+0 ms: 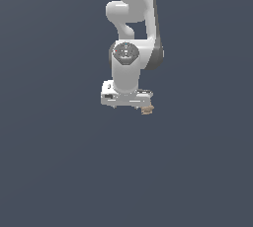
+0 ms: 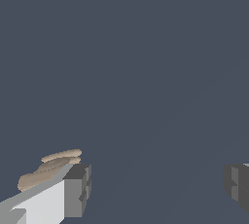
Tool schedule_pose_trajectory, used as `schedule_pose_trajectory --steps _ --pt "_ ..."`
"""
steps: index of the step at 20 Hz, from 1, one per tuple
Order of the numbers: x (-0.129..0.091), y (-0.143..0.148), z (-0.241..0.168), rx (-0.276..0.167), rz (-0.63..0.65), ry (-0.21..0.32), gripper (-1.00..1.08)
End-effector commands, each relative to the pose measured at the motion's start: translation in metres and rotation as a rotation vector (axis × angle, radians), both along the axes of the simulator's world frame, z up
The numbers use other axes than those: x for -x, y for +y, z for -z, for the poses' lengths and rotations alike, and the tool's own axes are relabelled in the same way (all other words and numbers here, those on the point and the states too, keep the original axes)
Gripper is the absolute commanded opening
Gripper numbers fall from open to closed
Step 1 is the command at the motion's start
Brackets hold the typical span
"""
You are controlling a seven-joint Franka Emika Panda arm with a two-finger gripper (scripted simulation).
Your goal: Pick up the object and move it to a goal position.
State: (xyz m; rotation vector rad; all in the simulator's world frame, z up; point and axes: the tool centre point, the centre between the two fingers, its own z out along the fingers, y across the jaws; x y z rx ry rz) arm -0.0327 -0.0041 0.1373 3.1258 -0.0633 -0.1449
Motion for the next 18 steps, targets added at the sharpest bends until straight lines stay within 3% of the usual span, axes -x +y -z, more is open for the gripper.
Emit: schedule_pose_trajectory --steps 1,8,18 --pt "0.002 0.005 0.002 0.0 -0.009 -0.003 1.0" --pt "0.016 0.033 0.014 -0.003 -0.065 -0.024 1.0" --pt "0.057 0.094 0.039 -0.014 -0.193 -0.073 1.0"
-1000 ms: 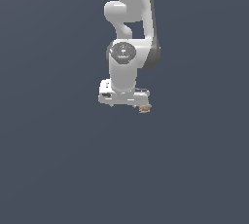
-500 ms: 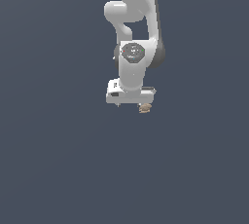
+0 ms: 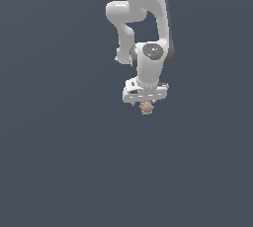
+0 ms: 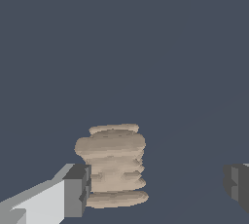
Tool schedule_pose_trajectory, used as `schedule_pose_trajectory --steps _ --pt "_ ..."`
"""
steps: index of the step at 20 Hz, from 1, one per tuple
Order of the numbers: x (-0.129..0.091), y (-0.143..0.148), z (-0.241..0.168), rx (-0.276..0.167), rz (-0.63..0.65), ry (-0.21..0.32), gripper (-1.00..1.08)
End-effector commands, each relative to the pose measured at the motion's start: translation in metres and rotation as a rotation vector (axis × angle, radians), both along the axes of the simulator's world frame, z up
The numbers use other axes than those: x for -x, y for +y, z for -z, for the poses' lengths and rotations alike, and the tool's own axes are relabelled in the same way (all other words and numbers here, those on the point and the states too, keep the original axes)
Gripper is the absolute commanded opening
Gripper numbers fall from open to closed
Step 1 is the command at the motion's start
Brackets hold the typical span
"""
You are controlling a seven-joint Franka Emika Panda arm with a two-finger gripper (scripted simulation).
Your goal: Pick up the object and move it to a goal position.
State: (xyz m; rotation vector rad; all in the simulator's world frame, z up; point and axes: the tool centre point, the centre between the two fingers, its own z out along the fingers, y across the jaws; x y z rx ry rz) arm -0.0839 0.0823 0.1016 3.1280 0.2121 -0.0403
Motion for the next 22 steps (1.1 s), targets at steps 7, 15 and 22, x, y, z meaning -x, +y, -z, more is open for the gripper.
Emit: schedule_pose_trajectory --steps 7,15,22 --pt "0.023 0.026 0.01 -0.008 -0.061 -0.023 1.0" --pt "0.024 0.027 0.015 -0.008 -0.063 -0.023 1.0" --pt "0.025 0.028 0.044 -0.009 -0.065 -0.024 1.0"
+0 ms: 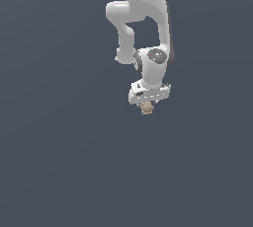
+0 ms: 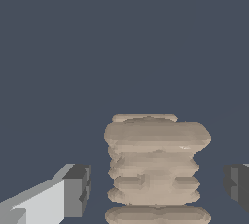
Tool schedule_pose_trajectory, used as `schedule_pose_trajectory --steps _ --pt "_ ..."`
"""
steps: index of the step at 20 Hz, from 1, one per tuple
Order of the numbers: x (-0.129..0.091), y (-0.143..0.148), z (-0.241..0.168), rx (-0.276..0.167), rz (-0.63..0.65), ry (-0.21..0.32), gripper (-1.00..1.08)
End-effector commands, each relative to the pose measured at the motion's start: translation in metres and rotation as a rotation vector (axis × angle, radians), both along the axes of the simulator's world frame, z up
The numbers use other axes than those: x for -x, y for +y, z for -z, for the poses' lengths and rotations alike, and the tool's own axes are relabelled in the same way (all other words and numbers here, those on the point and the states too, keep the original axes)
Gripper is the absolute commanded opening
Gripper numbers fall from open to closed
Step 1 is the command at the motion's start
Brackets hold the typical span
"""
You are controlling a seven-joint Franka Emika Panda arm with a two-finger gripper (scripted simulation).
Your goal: Pick up the object and move it to a goal position.
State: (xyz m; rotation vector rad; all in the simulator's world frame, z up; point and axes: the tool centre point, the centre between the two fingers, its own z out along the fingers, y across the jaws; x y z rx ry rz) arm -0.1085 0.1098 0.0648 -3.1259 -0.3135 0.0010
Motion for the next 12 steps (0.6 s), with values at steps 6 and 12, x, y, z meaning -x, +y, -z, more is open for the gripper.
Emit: schedule_pose_trajectory --steps 6,12 --pt "0.0 0.0 0.023 0.0 -0.001 -0.001 1.0" --pt "0.0 0.0 0.024 0.0 -0.001 -0.001 -1.0"
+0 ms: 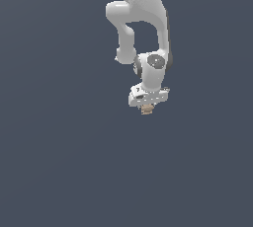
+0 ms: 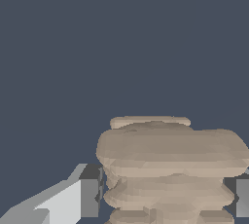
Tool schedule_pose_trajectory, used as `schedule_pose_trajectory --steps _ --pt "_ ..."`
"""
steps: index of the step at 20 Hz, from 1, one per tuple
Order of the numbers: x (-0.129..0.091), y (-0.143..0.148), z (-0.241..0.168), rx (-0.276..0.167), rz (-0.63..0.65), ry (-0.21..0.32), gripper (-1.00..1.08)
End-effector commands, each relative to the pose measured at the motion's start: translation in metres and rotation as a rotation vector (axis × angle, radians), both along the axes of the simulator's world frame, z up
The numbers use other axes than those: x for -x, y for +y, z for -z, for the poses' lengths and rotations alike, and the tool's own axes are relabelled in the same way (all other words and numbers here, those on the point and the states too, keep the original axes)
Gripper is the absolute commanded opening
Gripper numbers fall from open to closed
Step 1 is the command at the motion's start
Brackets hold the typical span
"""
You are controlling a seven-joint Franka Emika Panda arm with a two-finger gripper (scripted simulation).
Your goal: Pick up the object and move it to a goal position.
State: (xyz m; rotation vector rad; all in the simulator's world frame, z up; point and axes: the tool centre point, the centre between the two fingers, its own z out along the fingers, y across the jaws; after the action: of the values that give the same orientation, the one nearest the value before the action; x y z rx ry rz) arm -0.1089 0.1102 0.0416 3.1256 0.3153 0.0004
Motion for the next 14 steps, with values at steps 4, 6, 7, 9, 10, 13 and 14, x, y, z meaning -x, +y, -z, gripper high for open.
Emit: schedule_pose_trajectory --steps 4,6,7,9,10,13,14 --pt "0.0 0.0 0.001 0.0 0.0 0.0 -1.0" --pt "0.0 0.0 0.001 0.0 0.0 0.0 -1.0" --pt "0.0 0.0 0.0 0.0 0.0 0.0 -1.0" --pt "-0.001 0.0 0.0 0.0 0.0 0.0 -1.0" --pt "-0.002 -0.001 0.0 0.0 0.0 0.0 -1.0" --pt "-0.008 -0.002 0.0 0.0 0.0 0.0 -1.0" --pt "-0.01 -0.003 -0.001 0.0 0.0 0.0 -1.0"
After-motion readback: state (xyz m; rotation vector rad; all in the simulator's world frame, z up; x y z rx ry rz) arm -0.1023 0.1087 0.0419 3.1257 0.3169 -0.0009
